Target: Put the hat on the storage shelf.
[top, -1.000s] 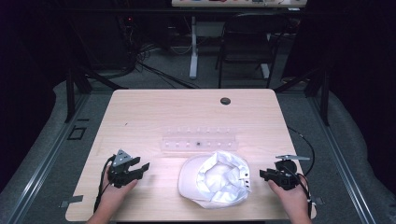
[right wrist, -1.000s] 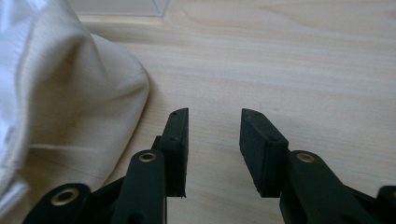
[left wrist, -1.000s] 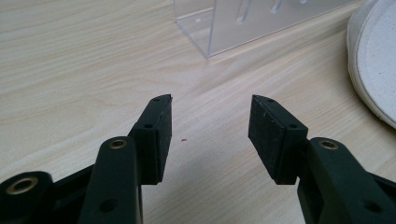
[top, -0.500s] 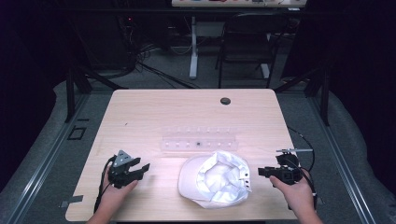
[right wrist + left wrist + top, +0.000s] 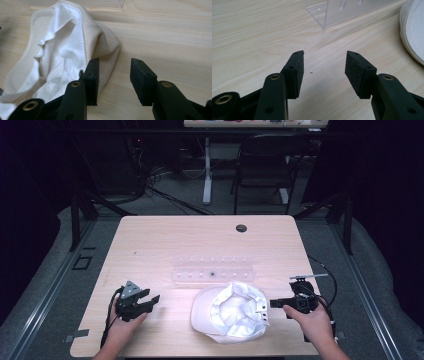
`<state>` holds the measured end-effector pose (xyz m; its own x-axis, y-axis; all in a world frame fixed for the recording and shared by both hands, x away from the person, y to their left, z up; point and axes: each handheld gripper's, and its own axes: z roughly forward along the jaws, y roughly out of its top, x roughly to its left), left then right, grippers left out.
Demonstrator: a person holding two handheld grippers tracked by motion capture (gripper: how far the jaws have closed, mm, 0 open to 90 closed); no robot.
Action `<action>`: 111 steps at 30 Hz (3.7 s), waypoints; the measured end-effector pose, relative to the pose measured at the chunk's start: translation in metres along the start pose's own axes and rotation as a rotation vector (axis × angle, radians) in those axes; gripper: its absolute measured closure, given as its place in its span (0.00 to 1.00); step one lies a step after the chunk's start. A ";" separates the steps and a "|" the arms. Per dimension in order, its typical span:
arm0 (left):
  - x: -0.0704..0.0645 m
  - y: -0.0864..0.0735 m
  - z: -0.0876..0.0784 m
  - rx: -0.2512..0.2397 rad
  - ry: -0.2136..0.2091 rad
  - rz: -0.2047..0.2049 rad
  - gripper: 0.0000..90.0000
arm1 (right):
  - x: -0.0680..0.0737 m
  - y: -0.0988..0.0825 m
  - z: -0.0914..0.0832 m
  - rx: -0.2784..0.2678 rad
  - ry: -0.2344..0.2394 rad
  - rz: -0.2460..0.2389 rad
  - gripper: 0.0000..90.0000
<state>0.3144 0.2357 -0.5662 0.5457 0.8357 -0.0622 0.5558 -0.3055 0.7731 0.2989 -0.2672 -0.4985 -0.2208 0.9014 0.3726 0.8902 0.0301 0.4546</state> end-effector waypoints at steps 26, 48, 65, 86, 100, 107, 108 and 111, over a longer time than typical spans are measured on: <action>-0.002 0.000 0.001 0.005 -0.016 0.003 0.55 | 0.010 -0.001 0.005 0.139 0.154 0.092 0.59; -0.004 0.001 0.000 0.002 -0.016 0.018 0.55 | 0.016 -0.008 0.030 0.216 0.229 0.162 0.58; -0.004 0.000 0.000 0.002 -0.015 0.018 0.55 | 0.018 -0.003 0.024 0.199 0.257 0.186 0.75; -0.004 0.000 0.000 -0.005 -0.011 0.009 0.55 | 0.027 0.016 0.013 0.237 0.183 0.198 0.89; -0.003 0.000 0.000 -0.007 -0.011 0.011 0.55 | 0.043 0.035 0.004 0.284 0.073 0.175 0.90; -0.002 0.000 0.000 -0.004 -0.012 0.016 0.55 | 0.050 0.046 -0.005 0.291 0.012 0.172 0.90; -0.003 0.000 0.000 -0.004 -0.012 0.013 0.55 | 0.050 0.048 -0.006 0.291 0.004 0.164 0.90; -0.002 0.000 0.000 -0.001 -0.011 0.015 0.55 | 0.051 0.053 -0.011 0.313 -0.017 0.138 0.90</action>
<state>0.3134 0.2334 -0.5662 0.5609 0.8259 -0.0576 0.5468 -0.3173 0.7748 0.3300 -0.2244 -0.4462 -0.0851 0.9130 0.3990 0.9909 0.0358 0.1294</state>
